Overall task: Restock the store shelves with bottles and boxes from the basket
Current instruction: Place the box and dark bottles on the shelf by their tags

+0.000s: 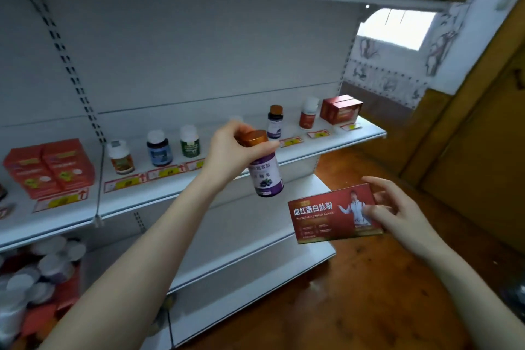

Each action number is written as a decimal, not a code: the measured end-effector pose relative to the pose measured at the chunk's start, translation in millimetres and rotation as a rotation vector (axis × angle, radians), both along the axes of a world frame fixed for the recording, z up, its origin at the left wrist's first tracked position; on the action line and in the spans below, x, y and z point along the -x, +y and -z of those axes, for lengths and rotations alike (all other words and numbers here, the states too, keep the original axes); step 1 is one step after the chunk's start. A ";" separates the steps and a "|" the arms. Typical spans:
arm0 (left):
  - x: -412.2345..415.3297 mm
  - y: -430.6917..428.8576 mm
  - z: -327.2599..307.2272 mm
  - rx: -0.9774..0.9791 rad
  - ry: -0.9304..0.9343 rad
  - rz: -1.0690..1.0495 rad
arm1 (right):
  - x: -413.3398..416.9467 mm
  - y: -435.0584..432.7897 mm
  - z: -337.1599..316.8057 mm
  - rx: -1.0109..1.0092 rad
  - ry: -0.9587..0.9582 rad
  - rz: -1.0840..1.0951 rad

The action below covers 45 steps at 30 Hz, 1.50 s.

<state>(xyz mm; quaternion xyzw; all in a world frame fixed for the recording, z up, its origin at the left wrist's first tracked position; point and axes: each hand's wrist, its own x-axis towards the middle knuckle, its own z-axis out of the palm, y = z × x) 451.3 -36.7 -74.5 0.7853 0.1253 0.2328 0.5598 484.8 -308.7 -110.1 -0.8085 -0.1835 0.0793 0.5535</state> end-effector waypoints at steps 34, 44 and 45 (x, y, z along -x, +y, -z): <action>-354.5 -84.0 -1.7 -0.362 0.147 -0.430 | -564.1 -10.8 -45.9 0.001 -0.204 -0.121; -367.2 -117.7 -14.0 -0.260 0.157 -0.743 | -681.6 55.9 -46.4 0.256 -0.227 -0.545; -369.1 -119.1 -14.5 -0.267 0.162 -0.760 | -686.2 59.9 -41.4 0.276 -0.207 -0.558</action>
